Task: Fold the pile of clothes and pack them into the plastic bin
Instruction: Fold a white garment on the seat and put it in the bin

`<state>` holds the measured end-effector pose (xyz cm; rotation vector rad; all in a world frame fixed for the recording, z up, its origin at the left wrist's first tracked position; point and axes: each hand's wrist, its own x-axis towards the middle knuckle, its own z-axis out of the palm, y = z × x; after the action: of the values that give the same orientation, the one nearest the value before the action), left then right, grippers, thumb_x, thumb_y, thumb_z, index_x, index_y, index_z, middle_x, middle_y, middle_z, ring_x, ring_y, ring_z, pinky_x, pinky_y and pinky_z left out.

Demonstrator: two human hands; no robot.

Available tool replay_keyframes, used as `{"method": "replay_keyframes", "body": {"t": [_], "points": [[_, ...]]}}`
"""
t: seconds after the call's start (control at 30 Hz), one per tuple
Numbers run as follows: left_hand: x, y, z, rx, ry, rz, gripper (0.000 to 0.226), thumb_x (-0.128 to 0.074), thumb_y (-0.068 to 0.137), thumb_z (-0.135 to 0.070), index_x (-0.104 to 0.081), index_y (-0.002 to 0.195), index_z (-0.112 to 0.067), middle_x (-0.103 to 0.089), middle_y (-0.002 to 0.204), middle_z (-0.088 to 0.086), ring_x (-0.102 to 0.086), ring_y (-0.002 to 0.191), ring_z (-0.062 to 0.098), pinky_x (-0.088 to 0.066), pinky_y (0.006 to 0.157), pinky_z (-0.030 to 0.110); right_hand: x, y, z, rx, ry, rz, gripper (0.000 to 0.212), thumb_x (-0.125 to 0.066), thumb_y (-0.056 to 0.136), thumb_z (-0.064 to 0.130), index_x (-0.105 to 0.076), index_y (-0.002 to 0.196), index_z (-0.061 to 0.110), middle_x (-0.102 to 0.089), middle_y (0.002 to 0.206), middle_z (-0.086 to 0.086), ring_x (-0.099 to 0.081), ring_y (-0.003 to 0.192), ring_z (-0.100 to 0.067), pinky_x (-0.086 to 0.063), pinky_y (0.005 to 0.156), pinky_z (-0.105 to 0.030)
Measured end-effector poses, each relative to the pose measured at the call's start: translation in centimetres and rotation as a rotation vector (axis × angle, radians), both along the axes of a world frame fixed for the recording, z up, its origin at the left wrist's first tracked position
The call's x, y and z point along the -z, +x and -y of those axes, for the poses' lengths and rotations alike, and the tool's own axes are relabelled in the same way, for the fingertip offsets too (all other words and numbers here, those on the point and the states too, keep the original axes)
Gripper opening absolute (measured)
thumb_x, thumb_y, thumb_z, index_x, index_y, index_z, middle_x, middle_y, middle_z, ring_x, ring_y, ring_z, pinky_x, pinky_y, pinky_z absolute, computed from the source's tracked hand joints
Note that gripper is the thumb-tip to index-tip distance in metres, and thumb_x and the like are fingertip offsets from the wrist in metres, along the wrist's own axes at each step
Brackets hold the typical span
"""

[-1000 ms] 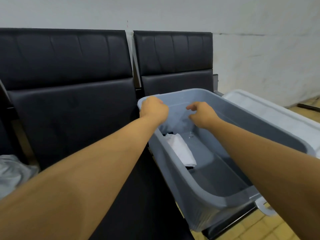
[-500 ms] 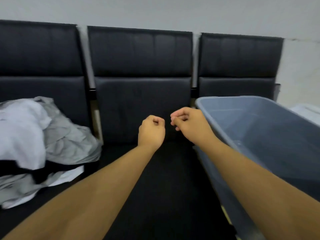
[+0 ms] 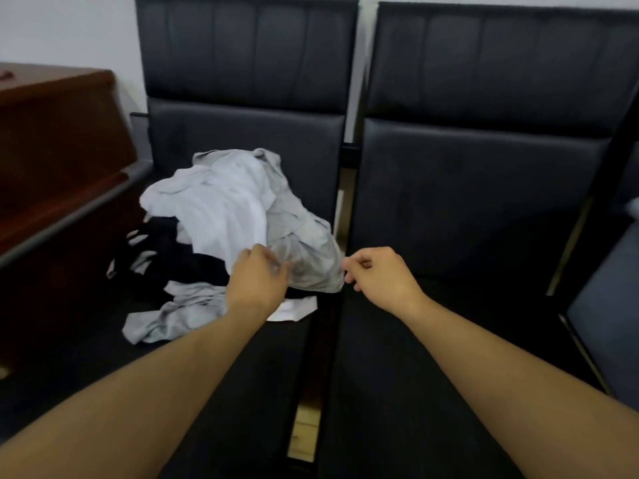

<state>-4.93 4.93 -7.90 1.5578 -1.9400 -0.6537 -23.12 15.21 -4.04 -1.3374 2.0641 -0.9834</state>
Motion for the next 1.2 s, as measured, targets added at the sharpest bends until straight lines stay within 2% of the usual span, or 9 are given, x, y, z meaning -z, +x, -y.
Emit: {"method": "replay_keyframes", "body": {"t": [0.13,0.3,0.43,0.5,0.63,0.77,0.93,1.07,1.2], "points": [[0.9,3.3,3.4,-0.12,-0.053,0.086,0.053,-0.074,0.087,-0.04,-0.051,0.123,-0.01,-0.05,0.124,0.012,-0.05,0.113,0.03,-0.045,0.085,0.039,1.4,2.9,3.5,-0.03,0.012,0.051,0.026,-0.053,0.101,0.034,-0.076,0.09,0.026,-0.075,0.081,0.007,-0.071,0.076,-0.012,-0.061,0.082,-0.043],[1.8,4.5,6.2,-0.147,0.031,0.094,0.04,-0.073,0.088,-0.039,-0.059,0.116,-0.014,-0.047,0.128,0.007,-0.054,0.111,0.027,-0.043,0.078,0.036,2.6,5.7,5.8,-0.067,0.045,0.07,0.027,-0.052,0.101,0.034,-0.075,0.089,0.026,-0.074,0.082,0.007,-0.07,0.074,-0.009,-0.061,0.08,-0.037],[1.4,4.5,6.8,-0.378,0.167,-0.415,0.06,-0.079,0.083,-0.038,-0.047,0.12,-0.004,-0.052,0.116,0.006,-0.055,0.102,0.023,-0.046,0.08,0.038,3.0,7.0,6.9,-0.039,0.052,0.18,0.028,-0.056,0.101,0.031,-0.075,0.09,0.015,-0.075,0.084,0.003,-0.071,0.079,-0.017,-0.06,0.081,-0.039],[0.9,4.6,6.8,-0.406,0.243,-0.553,0.036,-0.075,0.088,-0.034,-0.056,0.103,-0.008,-0.06,0.1,0.005,-0.057,0.093,0.022,-0.045,0.078,0.034,2.9,7.7,7.2,-0.026,0.037,0.239,0.025,-0.058,0.1,0.025,-0.074,0.091,0.009,-0.075,0.086,-0.001,-0.069,0.077,-0.016,-0.06,0.08,-0.038],[-0.6,4.6,5.9,-0.272,0.162,-0.533,0.037,-0.07,0.091,-0.033,-0.055,0.066,-0.009,-0.07,0.075,0.014,-0.066,0.072,0.026,-0.049,0.065,0.033,2.4,9.0,7.3,-0.069,0.007,0.233,0.014,-0.069,0.094,0.024,-0.07,0.107,0.018,-0.071,0.103,0.003,-0.066,0.098,-0.01,-0.051,0.073,-0.013],[-4.0,2.9,2.8,0.041,0.102,-0.531,0.039,-0.071,0.09,-0.037,-0.055,0.072,-0.006,-0.068,0.07,0.012,-0.067,0.069,0.028,-0.056,0.071,0.042,0.8,9.7,6.8,-0.176,-0.065,0.235,0.05,-0.081,0.084,0.026,-0.056,0.127,0.022,-0.057,0.111,0.017,-0.055,0.098,0.003,-0.044,0.083,-0.013],[-9.0,1.3,-0.8,0.31,0.032,-0.554,0.038,-0.07,0.092,-0.033,-0.055,0.085,0.001,-0.065,0.071,0.011,-0.058,0.062,0.014,-0.05,0.064,0.029,-3.4,8.5,4.7,-0.066,-0.248,0.121,0.015,-0.063,0.099,0.025,-0.069,0.108,0.015,-0.07,0.091,0.003,-0.066,0.083,-0.007,-0.056,0.076,-0.028],[-12.5,0.5,-2.0,0.392,-0.111,-0.598,0.005,-0.065,0.094,-0.019,-0.062,0.097,-0.019,-0.064,0.101,0.002,-0.06,0.091,0.004,-0.05,0.081,0.02,-8.1,6.1,1.2,0.023,-0.437,0.184,0.02,-0.056,0.102,0.016,-0.07,0.088,0.014,-0.071,0.079,-0.001,-0.065,0.07,-0.005,-0.054,0.066,-0.028],[-13.5,-0.5,-2.1,0.36,-0.093,-0.458,0.061,-0.069,0.072,-0.031,-0.04,0.124,-0.048,-0.045,0.135,0.004,-0.047,0.126,0.021,-0.043,0.108,0.043,-13.9,4.8,-2.6,0.075,-0.59,0.296,0.024,-0.048,0.104,0.014,-0.069,0.099,0.023,-0.073,0.095,0.002,-0.069,0.086,-0.007,-0.057,0.076,-0.025]]}}
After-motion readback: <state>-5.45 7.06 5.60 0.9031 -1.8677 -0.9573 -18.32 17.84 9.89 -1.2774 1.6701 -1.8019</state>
